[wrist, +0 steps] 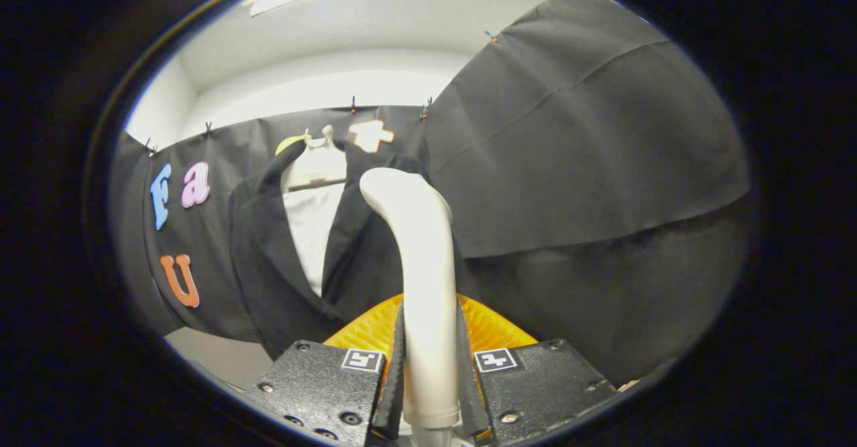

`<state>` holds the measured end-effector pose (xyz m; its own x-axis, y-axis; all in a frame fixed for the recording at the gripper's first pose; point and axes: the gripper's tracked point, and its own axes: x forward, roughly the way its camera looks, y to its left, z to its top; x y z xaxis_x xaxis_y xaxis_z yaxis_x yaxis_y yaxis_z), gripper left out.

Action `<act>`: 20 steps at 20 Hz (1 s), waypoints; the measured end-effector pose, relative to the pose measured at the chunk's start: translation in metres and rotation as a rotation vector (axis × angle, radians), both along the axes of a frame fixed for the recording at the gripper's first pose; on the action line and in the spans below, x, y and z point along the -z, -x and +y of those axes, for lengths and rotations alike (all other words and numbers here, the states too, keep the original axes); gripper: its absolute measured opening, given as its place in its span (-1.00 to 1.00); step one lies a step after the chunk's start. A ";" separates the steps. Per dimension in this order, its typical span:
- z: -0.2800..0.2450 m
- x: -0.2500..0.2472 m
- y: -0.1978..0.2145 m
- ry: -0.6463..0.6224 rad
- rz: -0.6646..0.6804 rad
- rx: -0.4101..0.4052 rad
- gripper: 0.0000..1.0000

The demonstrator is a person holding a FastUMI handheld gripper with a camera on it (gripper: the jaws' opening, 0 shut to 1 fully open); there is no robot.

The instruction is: Iron the clothes twice with a garment steamer, once on the left side and once on the right side.

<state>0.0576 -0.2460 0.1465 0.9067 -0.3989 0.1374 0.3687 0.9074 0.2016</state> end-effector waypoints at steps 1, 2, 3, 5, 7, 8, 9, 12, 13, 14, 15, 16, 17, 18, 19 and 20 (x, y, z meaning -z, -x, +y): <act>-0.007 -0.016 0.000 0.001 -0.037 0.010 -0.26; -0.012 -0.025 -0.002 0.008 -0.060 0.015 -0.27; -0.015 -0.033 -0.006 0.011 -0.082 0.012 -0.27; -0.016 -0.050 -0.011 0.020 -0.120 0.000 -0.27; -0.017 -0.072 -0.023 0.041 -0.157 -0.008 -0.27; -0.017 -0.082 -0.028 0.054 -0.178 -0.012 -0.27; -0.017 -0.091 -0.035 0.067 -0.184 -0.013 -0.27; -0.010 -0.108 -0.057 0.101 -0.197 -0.026 -0.27; -0.007 -0.111 -0.062 0.112 -0.202 -0.032 -0.27; -0.005 -0.113 -0.067 0.121 -0.202 -0.041 -0.27; -0.001 -0.112 -0.072 0.129 -0.199 -0.053 -0.27; 0.003 -0.110 -0.077 0.136 -0.193 -0.066 -0.27; 0.005 -0.108 -0.083 0.135 -0.183 -0.083 -0.27; 0.007 -0.104 -0.089 0.129 -0.166 -0.100 -0.27; 0.006 -0.098 -0.095 0.119 -0.152 -0.111 -0.27; 0.003 -0.094 -0.097 0.115 -0.138 -0.113 -0.27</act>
<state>0.1551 -0.2429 0.2401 0.9143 -0.2699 0.3019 0.2389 0.9615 0.1361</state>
